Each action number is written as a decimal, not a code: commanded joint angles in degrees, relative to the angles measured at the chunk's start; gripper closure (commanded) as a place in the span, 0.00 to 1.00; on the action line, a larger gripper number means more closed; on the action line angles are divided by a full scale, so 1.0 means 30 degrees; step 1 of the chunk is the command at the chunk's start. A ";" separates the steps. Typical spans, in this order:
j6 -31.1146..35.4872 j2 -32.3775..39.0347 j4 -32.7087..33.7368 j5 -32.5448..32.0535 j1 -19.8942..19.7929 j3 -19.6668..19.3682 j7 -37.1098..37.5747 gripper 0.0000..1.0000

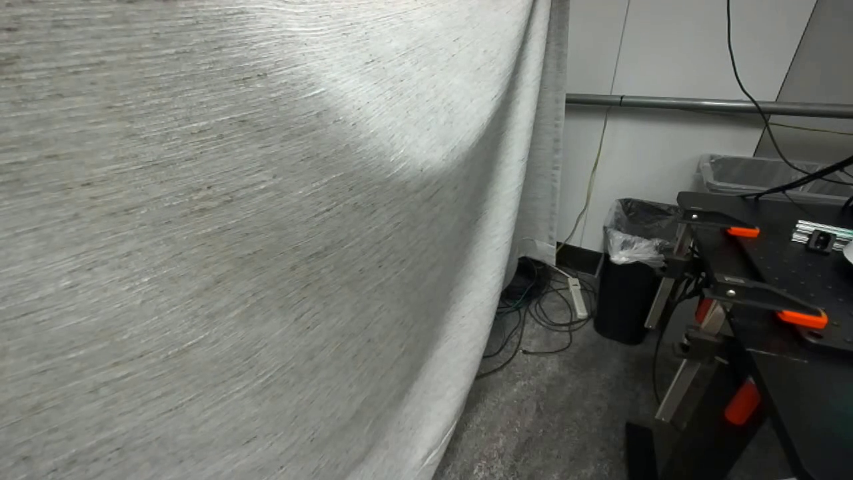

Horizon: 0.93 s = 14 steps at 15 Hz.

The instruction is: Pull the curtain to the right

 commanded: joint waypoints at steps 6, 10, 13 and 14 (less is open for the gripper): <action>0.0000 0.0000 0.0000 0.0000 0.0000 0.0000 0.0000 0.99; -0.0248 0.0155 -0.0391 0.0445 -0.0269 0.0272 -0.0472 0.99; -0.0453 0.0657 -0.0044 0.0533 -0.1348 0.0695 -0.0721 0.99; -0.0549 0.0810 0.0126 0.0651 -0.1709 0.0674 -0.0840 0.99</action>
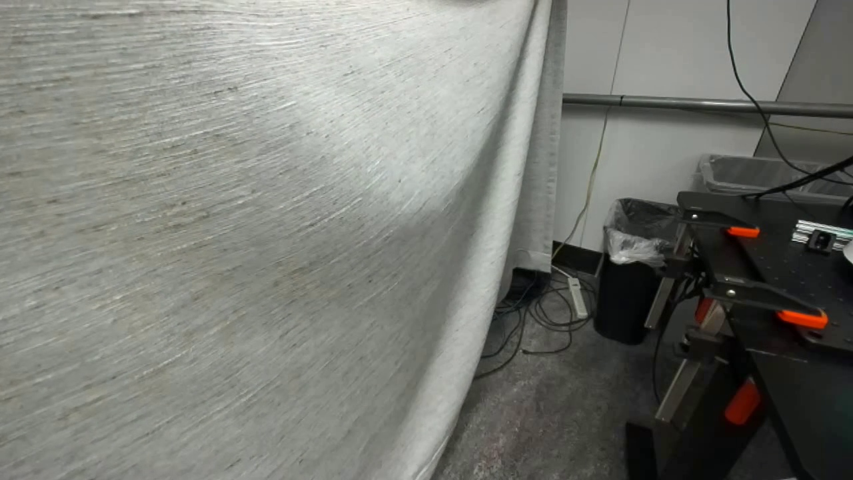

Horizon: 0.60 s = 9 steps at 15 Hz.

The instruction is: Pull the curtain to the right

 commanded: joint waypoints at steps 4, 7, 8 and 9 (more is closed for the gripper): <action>-0.1003 0.0819 0.1871 0.1370 -0.3283 0.0104 -0.1510 0.99; -0.1674 0.0995 0.3044 0.2484 -0.5310 -0.0007 -0.2050 0.99; -0.1952 0.1066 0.3452 0.2864 -0.6043 0.0000 -0.2068 0.99; -0.2331 0.1167 0.3966 0.3268 -0.6838 0.0059 -0.2095 0.99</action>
